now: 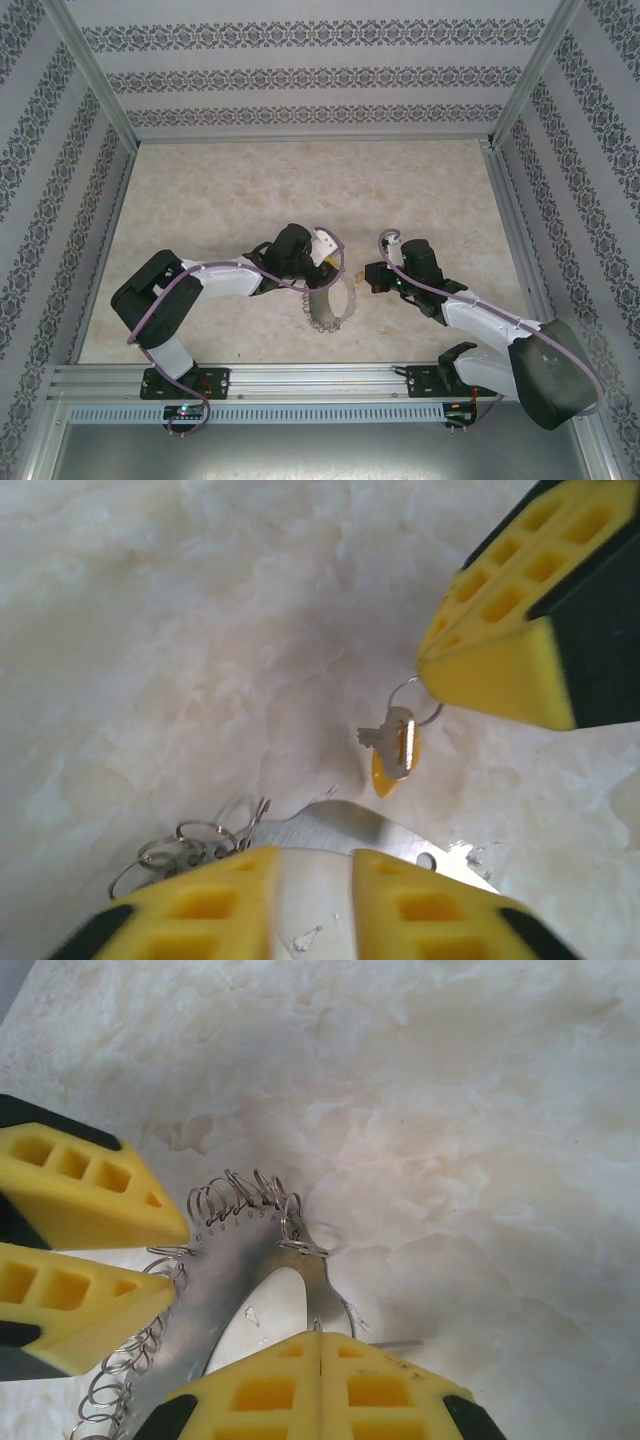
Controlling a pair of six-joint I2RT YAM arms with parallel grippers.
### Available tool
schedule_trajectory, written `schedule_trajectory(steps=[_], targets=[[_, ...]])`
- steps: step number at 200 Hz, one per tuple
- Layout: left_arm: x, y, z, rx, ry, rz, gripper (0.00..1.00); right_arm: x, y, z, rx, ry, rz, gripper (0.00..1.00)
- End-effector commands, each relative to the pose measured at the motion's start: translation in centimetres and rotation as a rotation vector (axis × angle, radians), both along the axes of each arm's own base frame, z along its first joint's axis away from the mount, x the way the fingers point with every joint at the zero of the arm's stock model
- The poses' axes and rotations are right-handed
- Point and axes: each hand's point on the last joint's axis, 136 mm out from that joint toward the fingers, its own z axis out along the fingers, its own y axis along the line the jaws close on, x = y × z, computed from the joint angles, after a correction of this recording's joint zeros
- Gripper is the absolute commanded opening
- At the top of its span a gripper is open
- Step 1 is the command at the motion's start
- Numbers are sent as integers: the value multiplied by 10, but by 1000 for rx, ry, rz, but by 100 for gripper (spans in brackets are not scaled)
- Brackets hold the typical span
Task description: Put the keys on the keyring
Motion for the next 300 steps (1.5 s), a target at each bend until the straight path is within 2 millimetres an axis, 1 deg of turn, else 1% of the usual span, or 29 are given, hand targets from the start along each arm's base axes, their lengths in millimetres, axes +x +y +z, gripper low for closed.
schedule_trajectory(steps=[1, 17, 30, 35, 38, 40, 53, 75, 90, 114, 141, 151, 153, 157, 187, 204, 231, 262, 300], targets=[[8, 1, -8, 51, 26, 3, 34, 0, -2, -4, 10, 20, -9, 0], [9, -3, -10, 53, 57, -20, 38, 0, -3, -5, 7, 21, -13, 0], [8, -6, -7, 34, 116, -53, 41, -1, -3, -4, 6, 20, -13, 0], [8, -8, -5, 27, 147, -70, 44, 0, -3, -3, 7, 16, -14, 0], [7, -8, -6, 29, 168, -77, 50, 0, -4, -2, 8, 13, -17, 0], [6, -8, -5, 28, 180, -82, 52, 1, -3, -2, 8, 11, -18, 0], [5, -12, 3, 4, 243, -113, 55, 1, -4, 0, 8, 6, -18, 0], [2, -16, 9, 8, 324, -151, 52, 1, -5, 0, 8, 4, -20, 0], [0, -15, 4, 36, 371, -154, 46, 1, -5, 0, 8, 3, -19, 0], [-6, -13, -4, 69, 424, -172, 44, 1, -5, 1, 8, 2, -19, 0], [-2, -11, -13, 92, 407, -158, 38, 1, -6, 1, 5, 2, -24, 0], [2, -10, -15, 100, 394, -141, 38, 1, -6, 0, 5, 3, -25, 0], [4, -10, -15, 102, 388, -135, 38, -4, -8, -7, -2, 21, -25, 0], [6, -9, -17, 108, 378, -123, 38, -5, -9, -10, -5, 27, -25, 0], [21, -7, -17, 108, 301, -54, 37, -6, -9, -10, -6, 28, -26, 0], [22, -7, -17, 102, 295, -50, 37, -6, -9, -10, -5, 28, -26, 0], [24, -7, -25, 111, 302, -40, 34, -5, -9, -9, -5, 25, -28, 0], [28, -7, -25, 104, 283, -27, 34, -6, -9, -10, -5, 27, -27, 0], [28, -9, -31, 111, 295, -38, 33, -6, -10, -10, -7, 27, -28, 0]])
